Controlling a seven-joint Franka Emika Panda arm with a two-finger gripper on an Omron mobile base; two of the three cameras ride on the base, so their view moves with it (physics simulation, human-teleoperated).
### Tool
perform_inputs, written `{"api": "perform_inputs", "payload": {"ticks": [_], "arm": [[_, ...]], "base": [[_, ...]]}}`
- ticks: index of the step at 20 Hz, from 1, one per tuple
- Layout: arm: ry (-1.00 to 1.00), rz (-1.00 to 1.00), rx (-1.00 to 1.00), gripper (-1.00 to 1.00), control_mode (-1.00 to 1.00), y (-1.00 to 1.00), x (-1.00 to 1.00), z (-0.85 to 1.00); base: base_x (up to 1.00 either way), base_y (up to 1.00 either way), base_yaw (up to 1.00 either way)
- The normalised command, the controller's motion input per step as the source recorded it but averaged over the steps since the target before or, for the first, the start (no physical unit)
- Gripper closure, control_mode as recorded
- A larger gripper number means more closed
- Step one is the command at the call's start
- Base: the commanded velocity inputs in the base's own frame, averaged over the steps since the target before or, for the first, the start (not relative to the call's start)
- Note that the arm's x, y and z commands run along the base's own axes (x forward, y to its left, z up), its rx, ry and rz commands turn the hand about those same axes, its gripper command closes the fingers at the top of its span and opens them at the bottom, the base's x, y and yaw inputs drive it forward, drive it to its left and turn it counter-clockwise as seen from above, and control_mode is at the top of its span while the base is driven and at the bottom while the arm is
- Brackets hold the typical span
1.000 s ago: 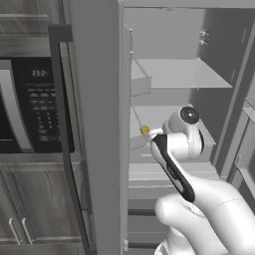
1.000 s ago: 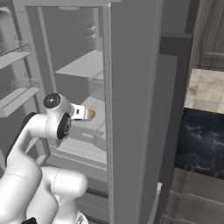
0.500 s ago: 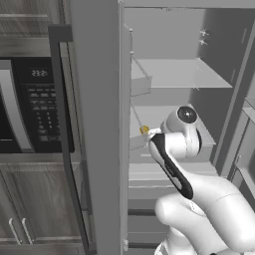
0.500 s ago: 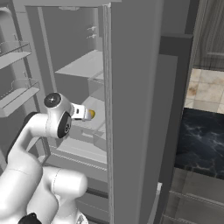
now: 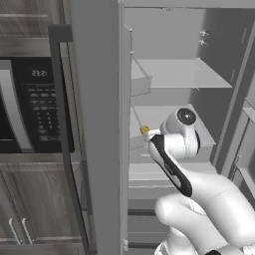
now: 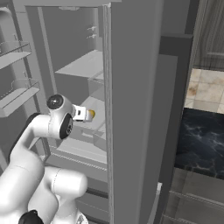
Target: Take the cheese, steak, and lemon from the fridge and place them on the plate on the dining counter to create an appetizer plate.
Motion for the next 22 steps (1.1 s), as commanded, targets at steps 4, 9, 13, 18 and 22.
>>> {"api": "perform_inputs", "payload": {"ticks": [4, 9, 13, 18, 22], "arm": [[0.0, 0.0, 0.03, -1.0, -1.0, 0.0, 0.21, -0.01], [0.0, 0.0, 0.0, -1.0, -1.0, 0.0, 0.29, 0.0], [0.0, 0.0, 0.0, -1.0, -1.0, 0.0, 0.27, -0.01], [0.0, 0.0, 0.0, -1.0, -1.0, 0.0, 0.27, -0.05], [0.02, 0.0, 0.0, -1.0, -1.0, 0.0, 0.27, -0.11]], "base": [[0.0, 0.0, 0.0], [0.0, 0.0, 0.0], [0.0, 0.0, 0.0], [0.0, 0.0, 0.0], [0.0, 0.0, 0.0]]}}
